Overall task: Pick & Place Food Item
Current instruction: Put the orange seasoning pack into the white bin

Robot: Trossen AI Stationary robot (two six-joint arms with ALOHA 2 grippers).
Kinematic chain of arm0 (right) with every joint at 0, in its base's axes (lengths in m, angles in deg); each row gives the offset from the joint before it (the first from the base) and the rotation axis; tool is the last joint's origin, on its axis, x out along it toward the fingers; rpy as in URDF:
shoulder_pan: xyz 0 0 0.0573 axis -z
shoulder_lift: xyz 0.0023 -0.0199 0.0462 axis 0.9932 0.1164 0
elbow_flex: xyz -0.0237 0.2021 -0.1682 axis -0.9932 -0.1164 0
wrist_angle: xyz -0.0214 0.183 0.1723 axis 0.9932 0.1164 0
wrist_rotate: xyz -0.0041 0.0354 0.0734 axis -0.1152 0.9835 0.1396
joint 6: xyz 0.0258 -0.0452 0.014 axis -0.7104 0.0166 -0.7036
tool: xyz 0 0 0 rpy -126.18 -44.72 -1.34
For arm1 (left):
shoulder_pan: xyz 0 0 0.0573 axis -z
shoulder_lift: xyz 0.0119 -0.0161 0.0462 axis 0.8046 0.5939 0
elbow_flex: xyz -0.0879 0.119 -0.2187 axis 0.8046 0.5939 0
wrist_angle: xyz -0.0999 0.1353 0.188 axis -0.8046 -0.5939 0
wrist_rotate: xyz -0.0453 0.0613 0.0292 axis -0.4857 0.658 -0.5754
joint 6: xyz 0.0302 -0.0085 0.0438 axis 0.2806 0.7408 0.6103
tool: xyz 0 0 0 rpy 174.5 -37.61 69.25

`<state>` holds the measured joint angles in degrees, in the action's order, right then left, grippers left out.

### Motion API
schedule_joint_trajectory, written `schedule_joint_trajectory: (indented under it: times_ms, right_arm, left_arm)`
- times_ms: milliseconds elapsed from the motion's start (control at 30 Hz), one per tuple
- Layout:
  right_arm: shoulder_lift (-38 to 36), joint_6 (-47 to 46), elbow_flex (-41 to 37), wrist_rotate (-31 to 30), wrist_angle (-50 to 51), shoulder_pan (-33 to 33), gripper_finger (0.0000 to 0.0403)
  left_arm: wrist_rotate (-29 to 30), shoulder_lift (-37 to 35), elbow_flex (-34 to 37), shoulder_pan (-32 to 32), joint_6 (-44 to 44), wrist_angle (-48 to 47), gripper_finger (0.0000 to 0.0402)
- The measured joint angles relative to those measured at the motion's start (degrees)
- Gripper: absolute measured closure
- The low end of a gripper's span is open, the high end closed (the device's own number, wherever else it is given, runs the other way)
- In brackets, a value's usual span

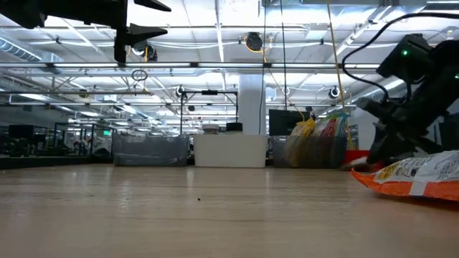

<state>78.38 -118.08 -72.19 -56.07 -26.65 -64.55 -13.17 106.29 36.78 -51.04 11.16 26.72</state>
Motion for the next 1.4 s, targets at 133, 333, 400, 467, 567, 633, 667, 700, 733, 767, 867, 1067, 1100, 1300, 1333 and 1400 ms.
schedule_joint_trajectory:
  times_ms: [133,333,400,467,567,633,667,700,733,767,867,1067,1100,1300,1333,1400]
  right_arm:
    - [0.0,-0.1,0.0,-0.3,-6.1,0.0,0.0401]
    - [0.0,0.0,0.0,1.0,-21.8,-0.9,0.0402]
    - [0.0,-0.1,0.0,1.1,-27.1,-1.5,0.0402]
    - [0.0,-0.7,0.0,0.9,-32.2,-2.0,0.0402]
    - [0.0,-2.2,0.0,1.0,-39.0,-3.2,0.0403]
    - [0.0,-3.0,0.1,1.0,-42.4,-4.1,0.0403]
    - [0.0,-3.4,0.1,1.0,-43.9,-4.5,0.0403]
    - [0.0,-3.8,0.1,0.9,-45.0,-4.9,0.0403]
    - [0.0,-3.8,0.1,0.7,-46.0,-5.3,0.0403]
    - [0.2,-3.8,0.1,0.6,-46.6,-5.7,0.0403]
    - [0.5,-4.5,0.1,-0.8,-46.8,-7.0,0.0403]
    - [2.7,-5.3,0.1,-0.9,-49.4,-9.2,0.0403]
    - [3.1,-5.3,0.1,-0.9,-50.9,-9.6,0.0403]
    - [5.5,-5.8,0.1,-2.2,-58.7,-12.8,0.0403]
    - [6.0,-6.3,0.1,-2.8,-59.3,-13.4,0.0403]
    - [6.7,-6.8,0.1,-3.8,-60.1,-14.6,0.0403]
  left_arm:
    - [0.0,0.0,0.0,0.0,0.0,0.0,0.0195]
    - [-1.3,0.0,0.0,0.0,0.1,0.0,0.0195]
    - [-3.5,0.0,0.0,0.0,0.9,0.0,0.0195]
    - [-5.9,0.0,0.0,0.0,2.1,0.0,0.0195]
    - [-9.5,0.0,0.0,0.0,3.7,0.0,0.0195]
    - [-10.5,0.6,-0.3,0.0,4.8,-0.2,0.0195]
    - [-10.5,1.2,-1.0,0.0,5.4,-0.9,0.0195]
    - [-10.6,1.6,-1.7,0.0,6.3,-2.1,0.0195]
    - [-10.8,2.1,-2.7,0.0,7.4,-3.3,0.0195]
    - [-11.3,2.8,-4.1,0.0,8.7,-4.0,0.0195]
    - [-12.7,6.4,-9.0,-0.1,12.6,-7.7,0.0195]
    - [-21.5,16.8,-20.4,-2.0,18.7,-17.9,0.0195]
    - [-23.2,18.6,-22.2,-2.4,19.6,-19.5,0.0195]
    - [-30.1,27.9,-33.9,-4.3,28.9,-27.9,0.0195]
    - [-30.1,29.1,-36.2,-4.5,30.6,-30.4,0.0194]
    - [-30.1,31.7,-41.5,-4.9,34.6,-37.0,0.0194]
